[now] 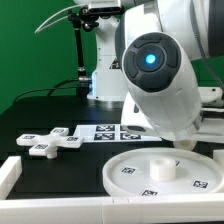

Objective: Assemble round table

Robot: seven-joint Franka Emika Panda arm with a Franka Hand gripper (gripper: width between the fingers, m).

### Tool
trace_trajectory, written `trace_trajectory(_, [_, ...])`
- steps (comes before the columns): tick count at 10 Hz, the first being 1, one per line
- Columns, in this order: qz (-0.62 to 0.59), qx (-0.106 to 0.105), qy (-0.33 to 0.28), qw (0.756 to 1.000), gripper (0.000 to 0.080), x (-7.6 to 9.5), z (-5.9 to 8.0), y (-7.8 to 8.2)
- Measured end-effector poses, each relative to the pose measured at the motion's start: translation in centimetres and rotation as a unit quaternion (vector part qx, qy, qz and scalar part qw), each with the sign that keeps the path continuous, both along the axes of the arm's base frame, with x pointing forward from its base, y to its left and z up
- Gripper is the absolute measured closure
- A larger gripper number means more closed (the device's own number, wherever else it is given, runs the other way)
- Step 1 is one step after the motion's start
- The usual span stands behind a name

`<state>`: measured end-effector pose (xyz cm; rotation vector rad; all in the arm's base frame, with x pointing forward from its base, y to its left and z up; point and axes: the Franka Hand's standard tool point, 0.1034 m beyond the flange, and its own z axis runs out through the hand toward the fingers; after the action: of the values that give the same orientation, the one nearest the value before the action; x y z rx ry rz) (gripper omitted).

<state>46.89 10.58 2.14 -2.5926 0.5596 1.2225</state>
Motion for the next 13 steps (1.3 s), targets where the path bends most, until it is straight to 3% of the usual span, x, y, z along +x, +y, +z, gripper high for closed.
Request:
trace_trajectory(5, [0.004,-0.001,0.002,1.0,0.015,-1.0,-0.8,0.2])
trace_trajectory(6, [0.003,-0.001,0.002,1.0,0.0239,-1.0,-0.9,0.1])
trace_trajectory(7, [0.004,0.001,0.0,1.0,0.0375,-1.0,-1.0,-0.1])
trace_trajectory(11, [0.008,0.007,-0.005,1.0,0.0393,-0.8,-0.9,-0.5])
trace_trajectory(13, [0.01,0.016,-0.006,1.0,0.0392,-0.3,0.6,-1.3])
